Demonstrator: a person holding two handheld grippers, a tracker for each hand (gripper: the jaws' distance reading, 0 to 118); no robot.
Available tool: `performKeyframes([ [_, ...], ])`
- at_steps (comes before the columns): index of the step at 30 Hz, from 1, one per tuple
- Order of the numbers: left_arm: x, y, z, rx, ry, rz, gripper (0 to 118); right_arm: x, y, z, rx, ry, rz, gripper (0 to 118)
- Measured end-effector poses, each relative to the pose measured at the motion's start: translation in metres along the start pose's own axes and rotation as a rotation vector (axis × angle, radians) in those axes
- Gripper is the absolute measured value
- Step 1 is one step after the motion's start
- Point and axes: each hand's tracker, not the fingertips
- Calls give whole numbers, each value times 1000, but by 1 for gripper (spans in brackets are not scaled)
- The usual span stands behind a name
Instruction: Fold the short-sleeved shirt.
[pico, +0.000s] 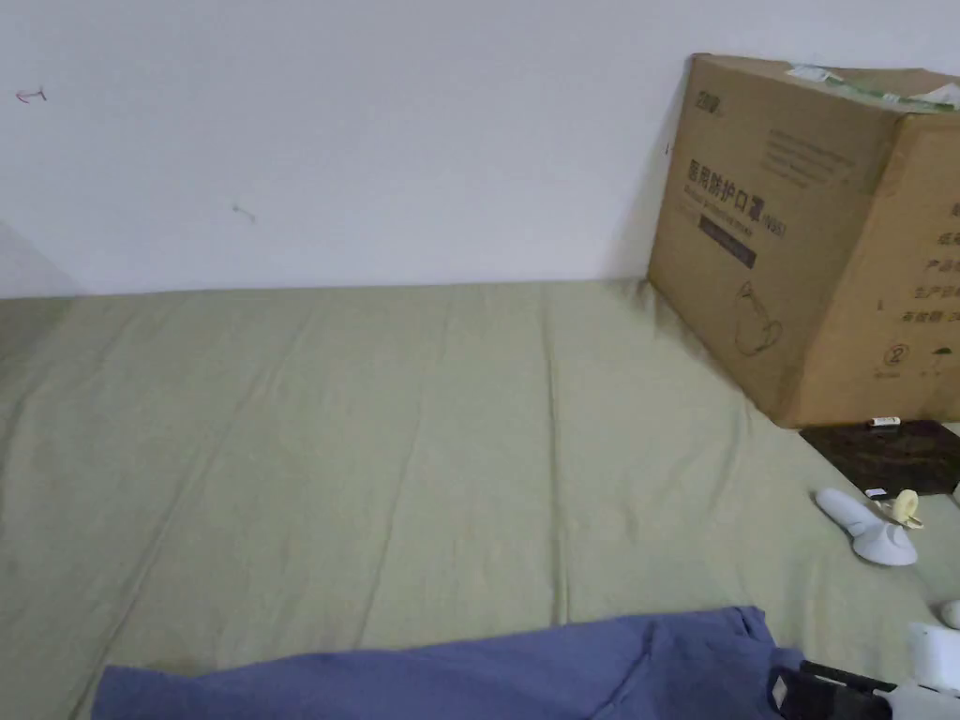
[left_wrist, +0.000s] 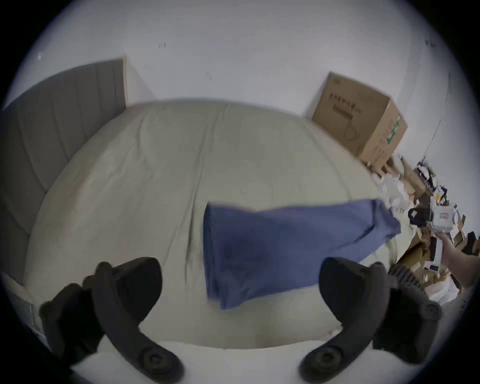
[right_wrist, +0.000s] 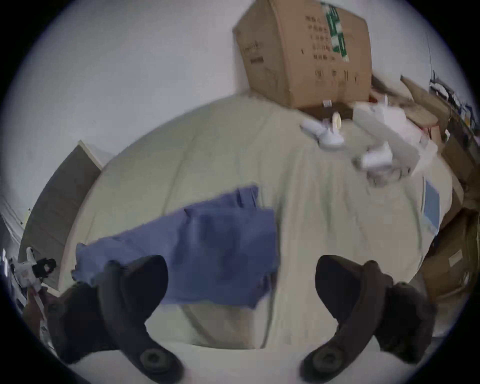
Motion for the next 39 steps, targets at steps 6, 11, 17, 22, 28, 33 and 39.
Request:
performKeyframes([
  [6,73,44,45,359,28,-38,118,-90,35,61,409,42,233,114],
  [11,140,58,51,654,241,-127,105,-160,40,75,696,162,284,108],
  [17,169,64,34,637,201,-142,0,-195,57,60,691,134,215,0],
  [22,156,73,38,595,160,-127,0,-197,66,54,630,156,211,0],
  [28,27,90,8,-30,-85,183,0,-189,57,48,518,162,300,0],
  [33,-69,44,-32,-181,-285,544,42,-184,47,31,448,146,332,0],
  [39,-121,-1,-91,-208,-322,654,118,-182,42,12,361,138,285,0],
])
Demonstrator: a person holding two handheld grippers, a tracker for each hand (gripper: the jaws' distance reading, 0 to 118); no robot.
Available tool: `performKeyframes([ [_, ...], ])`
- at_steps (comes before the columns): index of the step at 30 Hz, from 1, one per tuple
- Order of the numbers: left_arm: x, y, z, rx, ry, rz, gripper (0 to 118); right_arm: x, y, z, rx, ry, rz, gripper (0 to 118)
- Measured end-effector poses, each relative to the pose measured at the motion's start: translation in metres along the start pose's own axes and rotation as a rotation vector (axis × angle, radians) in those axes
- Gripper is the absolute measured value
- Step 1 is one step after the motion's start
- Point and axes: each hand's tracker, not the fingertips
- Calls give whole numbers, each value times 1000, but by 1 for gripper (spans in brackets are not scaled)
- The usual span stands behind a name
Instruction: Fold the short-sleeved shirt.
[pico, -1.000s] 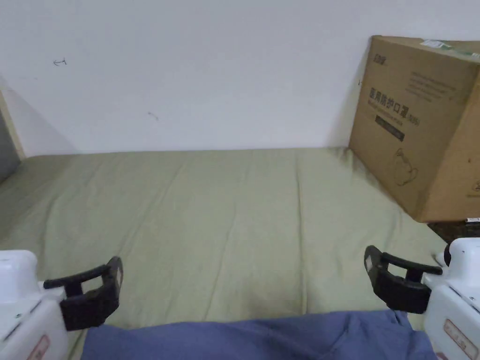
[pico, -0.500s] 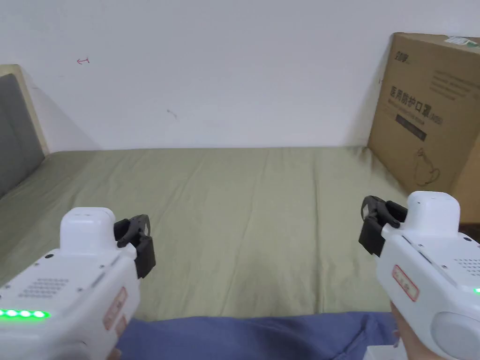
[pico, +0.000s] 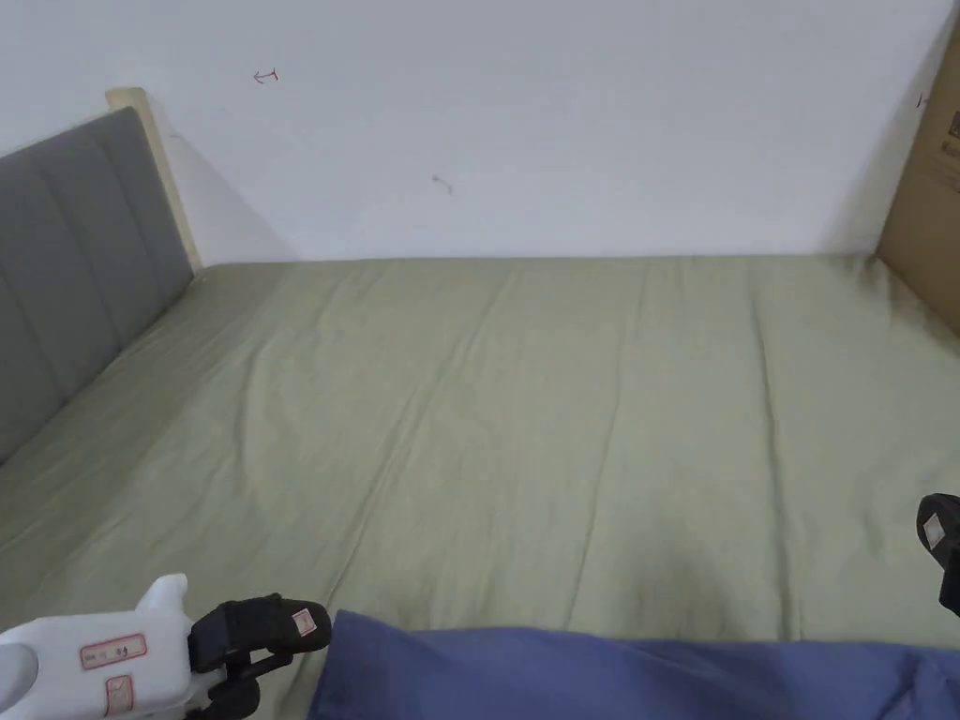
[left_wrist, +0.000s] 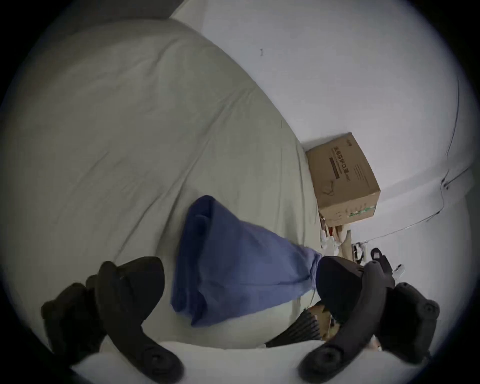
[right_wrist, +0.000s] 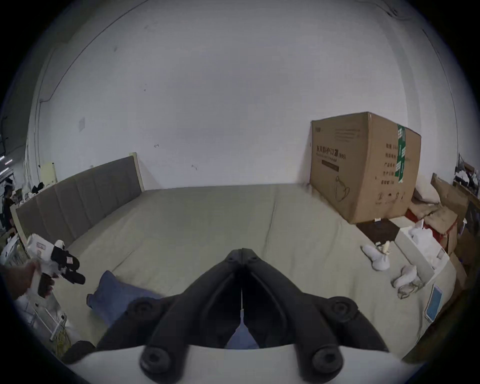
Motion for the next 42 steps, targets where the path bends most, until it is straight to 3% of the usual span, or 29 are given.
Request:
performKeyframes([
  [4,-42,-3,-35,-7,-66,103,118,1,-2,-6,-38,-2,19,0],
  [7,-48,-19,-58,-38,-264,161,118,0,0,-9,-61,-8,46,0],
  [13,-57,-21,-101,-115,-488,250,115,-1,7,-14,-85,16,-7,0],
  [14,-54,-23,-104,-111,-435,211,104,-3,6,-14,-86,18,-10,0],
  [16,-53,-27,-112,-94,-214,128,9,-4,4,-16,-94,27,-14,0],
  [17,-60,-35,-116,-120,-22,96,11,-5,3,-17,-100,30,-16,0],
  [18,-60,-39,-112,-62,-209,159,11,-6,2,-16,-104,33,-17,0],
  [19,-51,-35,-107,-38,-205,165,11,-7,0,-17,-112,38,-20,0],
  [20,-39,-33,-105,-67,-108,107,11,-7,-1,-16,-116,42,-22,0],
  [24,21,-33,-54,29,26,-229,11,-4,-4,-7,-120,56,-26,0],
  [26,47,-34,-19,95,245,-386,11,0,-5,0,-111,58,-28,0],
  [29,89,-46,5,206,727,-630,11,6,-8,7,-105,62,-44,0],
  [30,97,-49,10,214,768,-671,11,8,-9,8,-102,62,-51,0],
  [31,107,-51,15,201,673,-682,11,11,-11,10,-99,61,-60,0],
  [34,138,-57,13,158,412,-537,11,18,-13,16,-97,62,-90,0],
  [39,193,-76,-65,6,220,-466,11,28,-13,26,-89,67,-129,0],
  [42,209,-97,-131,-114,232,-479,12,31,-16,30,-87,66,-120,0],
])
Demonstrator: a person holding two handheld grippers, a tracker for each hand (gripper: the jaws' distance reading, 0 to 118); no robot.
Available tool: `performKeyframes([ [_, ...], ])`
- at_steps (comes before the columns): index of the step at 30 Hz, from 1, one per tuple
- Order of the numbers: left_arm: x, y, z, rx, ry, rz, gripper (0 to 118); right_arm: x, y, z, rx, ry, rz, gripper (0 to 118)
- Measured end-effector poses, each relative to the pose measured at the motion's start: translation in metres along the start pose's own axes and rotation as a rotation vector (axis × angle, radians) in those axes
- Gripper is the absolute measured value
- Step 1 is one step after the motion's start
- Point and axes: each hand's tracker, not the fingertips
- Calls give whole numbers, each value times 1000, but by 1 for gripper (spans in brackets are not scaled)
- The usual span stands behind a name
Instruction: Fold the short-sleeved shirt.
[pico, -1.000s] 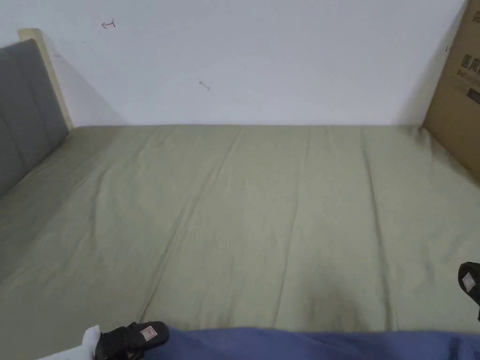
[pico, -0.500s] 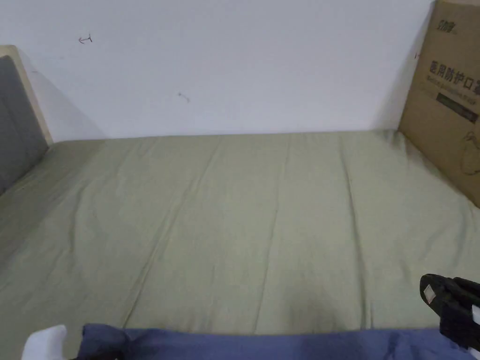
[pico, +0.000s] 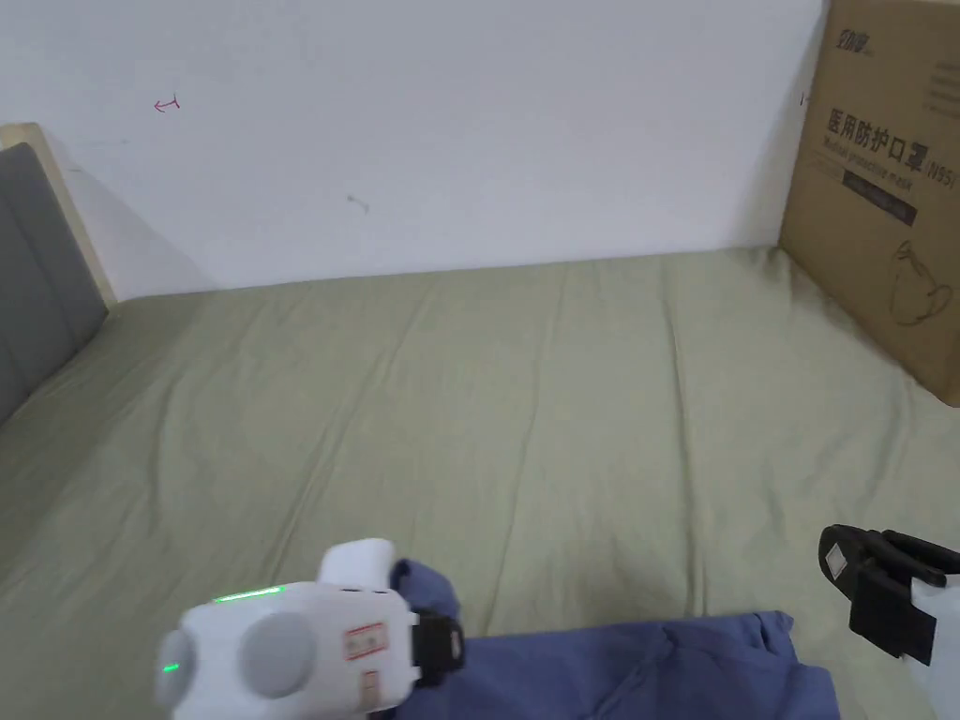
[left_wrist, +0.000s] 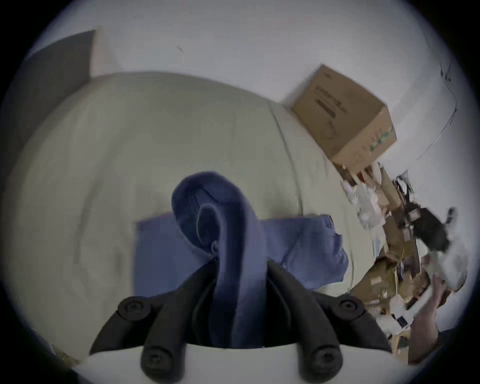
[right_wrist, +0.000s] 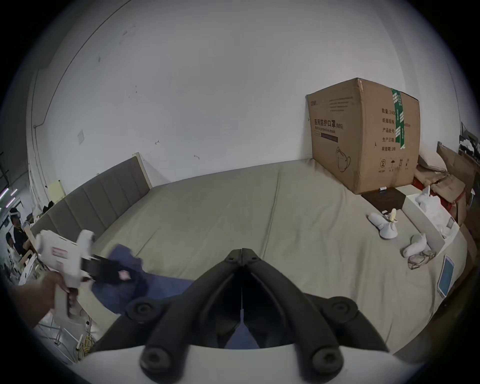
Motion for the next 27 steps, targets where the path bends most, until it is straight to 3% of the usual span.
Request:
performKeyframes([
  [2,14,-6,-34,-60,64,-27,25,3,-1,3,-10,1,-5,0],
  [3,21,-12,-47,-75,63,-49,38,4,-2,4,-15,1,-13,0],
  [5,23,-20,-55,-87,-12,-35,71,7,-2,7,-17,0,-25,0],
  [6,22,-22,-52,-98,-51,-13,101,8,-2,8,-18,-1,-27,0],
  [7,19,-24,-46,-93,-111,13,114,10,-2,9,-20,-1,-28,0],
  [8,16,-25,-36,-58,-178,22,118,12,-3,10,-23,-1,-27,0],
  [10,12,-21,-4,63,-241,-24,117,15,-3,15,-7,11,-58,0],
  [12,9,-13,24,130,-157,-99,114,19,-3,20,29,49,-93,0],
  [13,7,-10,36,127,-90,-114,106,19,-3,21,30,42,-84,0],
  [14,6,-9,45,133,-54,-131,84,18,-1,21,35,34,-77,0],
  [15,3,-7,51,146,-11,-152,38,17,0,21,40,24,-71,0],
  [16,5,-8,52,144,26,-172,6,16,2,20,39,24,-72,0],
  [21,23,-19,2,-8,91,-327,3,14,4,18,42,41,-85,0],
  [25,40,-35,-67,-189,101,-314,3,11,4,18,29,40,-57,0],
  [27,47,-45,-89,-255,40,-280,3,13,4,18,6,64,-89,0],
])
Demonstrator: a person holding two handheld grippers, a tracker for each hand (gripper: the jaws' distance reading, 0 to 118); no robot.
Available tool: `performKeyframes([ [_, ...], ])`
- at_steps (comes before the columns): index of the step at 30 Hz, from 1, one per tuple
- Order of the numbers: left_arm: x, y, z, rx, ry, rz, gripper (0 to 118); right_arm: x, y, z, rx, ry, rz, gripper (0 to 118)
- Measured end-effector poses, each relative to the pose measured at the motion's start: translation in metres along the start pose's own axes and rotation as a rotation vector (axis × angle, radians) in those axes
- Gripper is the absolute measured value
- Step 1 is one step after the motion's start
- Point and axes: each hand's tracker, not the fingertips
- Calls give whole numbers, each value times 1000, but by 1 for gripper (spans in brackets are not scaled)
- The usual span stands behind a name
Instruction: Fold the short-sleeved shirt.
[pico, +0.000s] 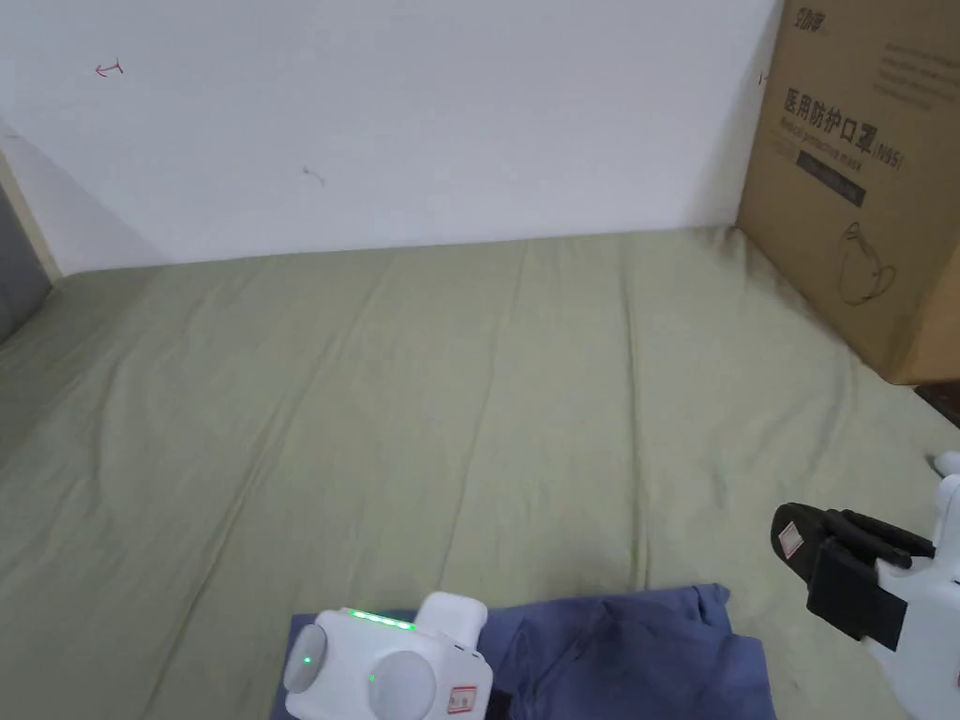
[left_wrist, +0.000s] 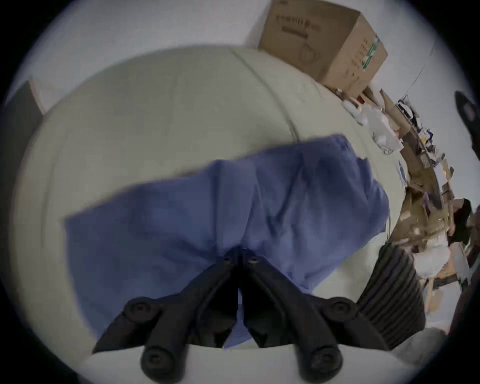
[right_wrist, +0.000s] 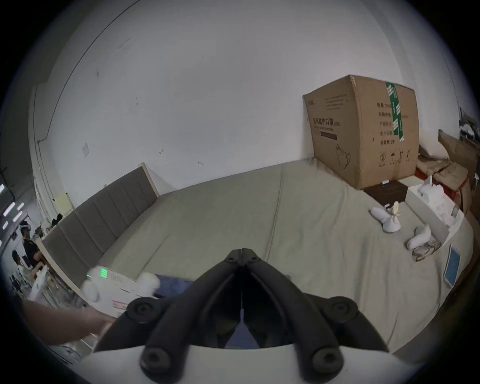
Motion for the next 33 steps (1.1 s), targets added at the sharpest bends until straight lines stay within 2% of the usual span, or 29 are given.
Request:
performKeyframes([
  [2,8,2,1,46,-62,-20,3,1,0,3,-5,10,-25,0],
  [5,-4,3,29,101,-349,66,3,0,2,8,-12,14,-28,0],
  [6,-10,1,42,131,-405,90,3,0,3,8,-14,14,-21,0],
  [8,-30,-6,73,231,-354,86,3,-1,4,8,-15,12,-4,0],
  [10,-66,-20,100,300,-327,149,3,0,4,6,-19,7,4,0],
  [14,-144,-51,124,314,-469,350,6,0,1,-1,-38,-2,-4,0],
  [15,-160,-61,127,322,-469,403,13,0,1,-3,-44,-1,-9,0],
  [16,-170,-66,129,335,-475,435,27,-1,0,-5,-49,1,-11,0],
  [17,-181,-73,129,342,-474,455,47,-3,-1,-6,-53,2,-9,0],
  [18,-193,-79,127,342,-475,483,78,-5,-1,-8,-59,1,-3,0],
  [19,-202,-84,123,330,-479,510,97,-7,-2,-10,-65,0,5,0],
  [20,-205,-86,118,318,-479,526,112,-9,-2,-13,-71,0,11,0],
  [21,-210,-89,112,307,-483,530,118,-11,-2,-15,-77,1,14,0],
  [24,-223,-94,91,296,-538,564,118,-15,-1,-22,-93,-1,17,0],
  [28,-247,-102,39,255,-641,691,118,-19,1,-30,-118,-2,23,0],
  [29,-249,-103,30,284,-715,712,118,-21,2,-31,-124,-4,26,0],
  [31,-251,-97,15,318,-958,747,118,-24,3,-34,-135,-8,39,0],
  [33,-243,-93,-8,264,-1062,803,118,-25,3,-37,-142,-13,50,0],
])
